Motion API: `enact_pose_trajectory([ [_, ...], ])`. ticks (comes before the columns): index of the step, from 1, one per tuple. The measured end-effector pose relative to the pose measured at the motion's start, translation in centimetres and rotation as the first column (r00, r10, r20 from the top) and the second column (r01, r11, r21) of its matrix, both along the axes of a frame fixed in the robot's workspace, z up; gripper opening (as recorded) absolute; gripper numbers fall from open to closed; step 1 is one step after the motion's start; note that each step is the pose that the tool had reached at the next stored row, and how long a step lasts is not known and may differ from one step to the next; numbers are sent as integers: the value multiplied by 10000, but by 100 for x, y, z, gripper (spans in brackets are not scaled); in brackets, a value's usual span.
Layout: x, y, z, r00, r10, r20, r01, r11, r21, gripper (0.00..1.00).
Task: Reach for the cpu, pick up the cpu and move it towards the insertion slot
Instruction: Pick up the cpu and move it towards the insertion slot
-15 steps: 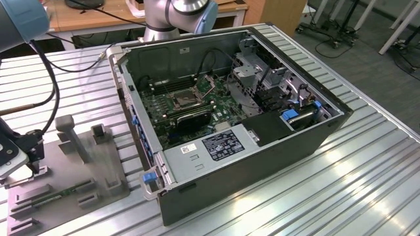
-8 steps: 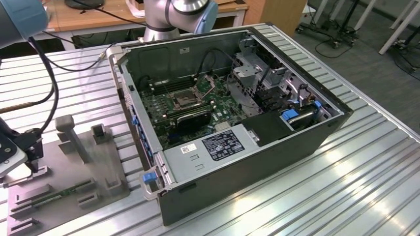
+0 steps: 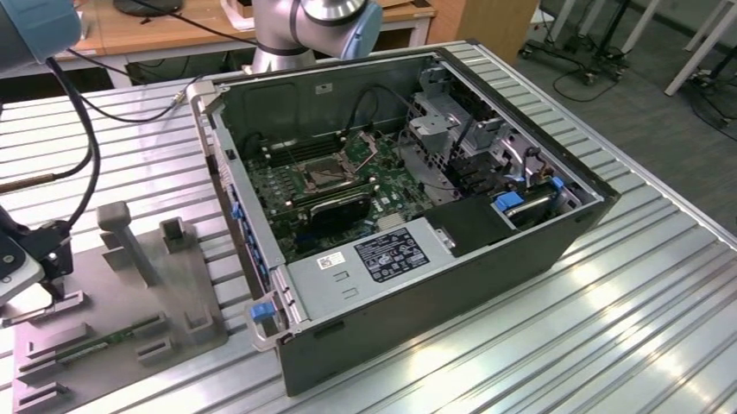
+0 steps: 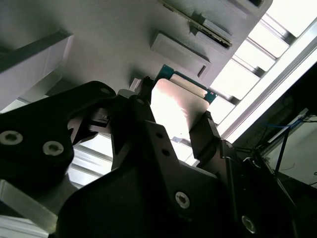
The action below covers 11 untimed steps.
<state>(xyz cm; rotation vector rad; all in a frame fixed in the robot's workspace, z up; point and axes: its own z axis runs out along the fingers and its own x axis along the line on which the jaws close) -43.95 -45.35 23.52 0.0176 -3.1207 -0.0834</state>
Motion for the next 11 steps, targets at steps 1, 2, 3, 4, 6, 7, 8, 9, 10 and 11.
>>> enact_pose_trajectory([
  [1,0,0,7,10000,-1,-1,1,10000,0,54],
  [2,0,0,15,10000,-2,-1,2,10000,0,54],
  [3,0,0,24,10000,-3,-1,3,10000,-1,54],
  [4,0,0,31,10000,-3,0,3,10000,0,54],
  [6,0,0,45,10000,-5,-1,5,10000,-1,54],
  [7,0,0,51,10000,-6,0,6,10000,0,54],
  [8,0,0,56,10000,-6,0,6,10000,0,54],
  [9,0,0,61,10000,-6,0,6,10000,0,54],
  [10,0,0,68,10000,-6,-1,6,10000,-1,54],
  [11,0,0,74,10000,-6,0,6,10000,0,54],
])
